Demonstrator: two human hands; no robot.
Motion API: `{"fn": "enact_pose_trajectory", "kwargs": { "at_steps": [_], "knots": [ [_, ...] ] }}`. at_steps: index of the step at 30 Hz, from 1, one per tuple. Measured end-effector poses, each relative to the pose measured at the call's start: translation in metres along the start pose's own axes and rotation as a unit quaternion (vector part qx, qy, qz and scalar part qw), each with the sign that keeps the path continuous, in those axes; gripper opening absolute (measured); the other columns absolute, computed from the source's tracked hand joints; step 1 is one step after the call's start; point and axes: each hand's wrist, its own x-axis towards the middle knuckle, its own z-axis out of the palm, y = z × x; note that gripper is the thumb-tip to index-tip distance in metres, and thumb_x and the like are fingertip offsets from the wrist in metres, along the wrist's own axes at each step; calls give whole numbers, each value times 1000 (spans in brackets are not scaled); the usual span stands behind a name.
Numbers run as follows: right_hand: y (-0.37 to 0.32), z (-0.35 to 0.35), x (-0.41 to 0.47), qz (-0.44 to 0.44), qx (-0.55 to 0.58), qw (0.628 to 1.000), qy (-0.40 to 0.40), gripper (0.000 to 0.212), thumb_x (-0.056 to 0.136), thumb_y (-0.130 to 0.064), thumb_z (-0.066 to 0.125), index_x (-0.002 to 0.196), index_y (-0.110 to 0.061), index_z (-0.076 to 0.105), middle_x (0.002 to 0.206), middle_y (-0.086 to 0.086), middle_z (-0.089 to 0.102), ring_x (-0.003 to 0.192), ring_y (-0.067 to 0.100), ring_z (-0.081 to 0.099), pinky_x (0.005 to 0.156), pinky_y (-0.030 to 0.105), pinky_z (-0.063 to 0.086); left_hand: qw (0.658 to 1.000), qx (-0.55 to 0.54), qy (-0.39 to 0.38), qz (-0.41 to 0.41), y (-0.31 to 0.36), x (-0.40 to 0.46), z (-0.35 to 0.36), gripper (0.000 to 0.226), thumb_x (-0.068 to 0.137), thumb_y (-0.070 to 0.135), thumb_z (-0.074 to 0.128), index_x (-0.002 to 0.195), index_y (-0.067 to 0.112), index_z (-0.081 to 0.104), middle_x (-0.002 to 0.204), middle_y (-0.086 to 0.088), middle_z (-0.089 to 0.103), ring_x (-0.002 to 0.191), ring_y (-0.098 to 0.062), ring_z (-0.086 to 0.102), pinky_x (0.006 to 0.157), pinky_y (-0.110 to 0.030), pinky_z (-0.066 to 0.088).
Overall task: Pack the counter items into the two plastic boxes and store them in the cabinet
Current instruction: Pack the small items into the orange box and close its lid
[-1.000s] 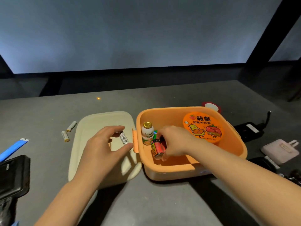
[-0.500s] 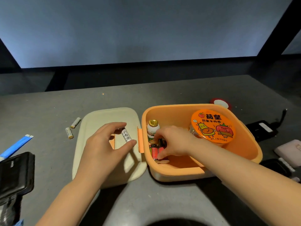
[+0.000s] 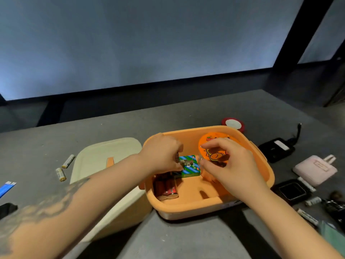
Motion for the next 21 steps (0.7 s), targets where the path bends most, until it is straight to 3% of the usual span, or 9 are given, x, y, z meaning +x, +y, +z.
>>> {"fn": "enact_pose_trajectory", "kwargs": {
  "at_steps": [5, 10, 13, 17, 21],
  "knots": [
    [4, 4, -13, 1, -10, 1000, -27, 31, 73, -24, 79, 97, -38, 65, 97, -28, 61, 98, -9, 55, 74, 8, 44, 974, 163, -150, 52, -2, 25, 19, 35, 78, 51, 65, 101, 24, 63, 99, 4, 65, 96, -19, 56, 91, -33, 31],
    [7, 8, -7, 7, -6, 999, -46, 31, 74, -24, 79, 98, -38, 64, 97, -27, 61, 98, -9, 54, 77, 14, 45, 977, 147, -154, 24, -10, 23, 34, 39, 80, 52, 61, 108, 24, 63, 103, 2, 65, 102, -21, 55, 91, -35, 35],
    [3, 15, 1, 6, -9, 998, -55, 31, 75, -21, 78, 100, -36, 65, 97, -23, 61, 96, -4, 55, 79, 18, 46, 988, 111, -103, 5, -12, 14, 25, 41, 80, 53, 61, 110, 25, 63, 106, 3, 65, 103, -21, 55, 89, -34, 37],
    [-9, 26, 5, -11, -18, 997, -71, 30, 75, -21, 76, 99, -35, 64, 95, -22, 60, 93, -2, 55, 75, 17, 43, 997, -16, 34, -74, -13, -24, -1, 34, 84, 51, 57, 112, 30, 61, 111, 9, 64, 104, -15, 53, 89, -31, 36],
    [-33, 41, 8, -48, -11, 996, -80, 30, 74, -20, 77, 96, -36, 63, 94, -22, 60, 90, -2, 56, 75, 16, 43, 949, -156, 193, -192, -14, -102, -14, 26, 86, 46, 57, 107, 32, 63, 109, 15, 64, 107, -11, 53, 93, -31, 38]
  ]
}}
